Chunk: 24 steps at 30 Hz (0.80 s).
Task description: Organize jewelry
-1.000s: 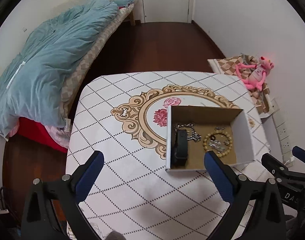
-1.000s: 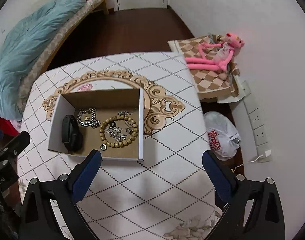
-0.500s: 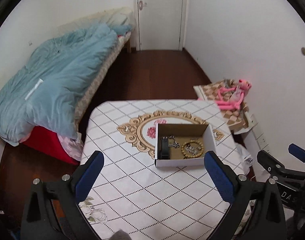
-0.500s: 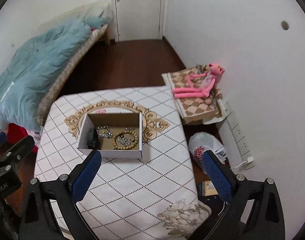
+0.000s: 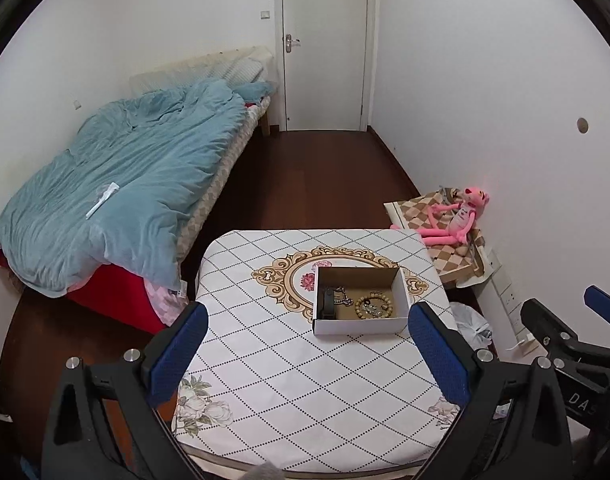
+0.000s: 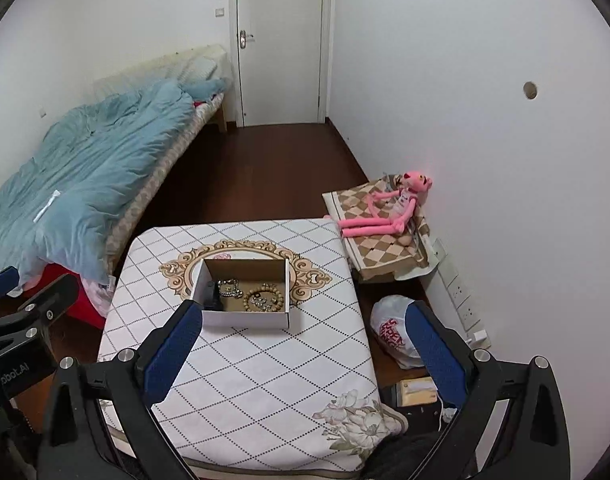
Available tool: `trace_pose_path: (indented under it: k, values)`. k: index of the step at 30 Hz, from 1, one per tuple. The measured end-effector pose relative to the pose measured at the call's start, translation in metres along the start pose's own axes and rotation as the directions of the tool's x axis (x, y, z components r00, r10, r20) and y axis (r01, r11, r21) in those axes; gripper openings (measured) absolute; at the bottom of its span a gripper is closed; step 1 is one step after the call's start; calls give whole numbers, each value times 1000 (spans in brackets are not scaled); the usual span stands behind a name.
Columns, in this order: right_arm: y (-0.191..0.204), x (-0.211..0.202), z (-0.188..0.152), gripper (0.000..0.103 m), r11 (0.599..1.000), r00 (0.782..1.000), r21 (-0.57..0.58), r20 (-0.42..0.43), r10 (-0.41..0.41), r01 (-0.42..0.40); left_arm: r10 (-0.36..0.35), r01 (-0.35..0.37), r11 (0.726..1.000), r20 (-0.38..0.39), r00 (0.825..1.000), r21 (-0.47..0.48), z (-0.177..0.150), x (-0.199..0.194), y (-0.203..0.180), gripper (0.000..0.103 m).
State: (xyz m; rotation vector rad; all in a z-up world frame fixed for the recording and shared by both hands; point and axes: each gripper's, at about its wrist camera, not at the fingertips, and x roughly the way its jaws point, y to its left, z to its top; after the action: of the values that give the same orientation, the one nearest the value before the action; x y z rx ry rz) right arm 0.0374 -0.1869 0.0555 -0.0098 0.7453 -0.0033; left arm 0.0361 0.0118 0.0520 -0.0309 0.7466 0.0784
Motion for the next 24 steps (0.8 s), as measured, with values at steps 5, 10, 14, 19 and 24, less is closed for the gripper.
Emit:
trace_pose_path:
  k: [5,10,14,19,24]
  values:
    - [0,-19,-1,103,1000,1000,-3,17,0,0,-2,2,1000,-3,1000,1,-4,-11,1,102]
    - [0,-23,-1,103,1000,1000,-5,12,5,-5,-6,6,1000,-21,1000,-6,-7,-9,1,102]
    - [0,-19,-2,103,1000,1000,-3,5,-2,2,10,-10,1000,-39,999,-8,-8,0,-2,102]
    - [-1,1,2,103,1000,1000,-4,-17,-10,10,28,-29,1000,-57,998,-13,-4,17,-4,102]
    - [-2,23,11,103,1000,999,-1,-34,-16,16,39,-40,999,-78,996,-11,4,36,-6,102]
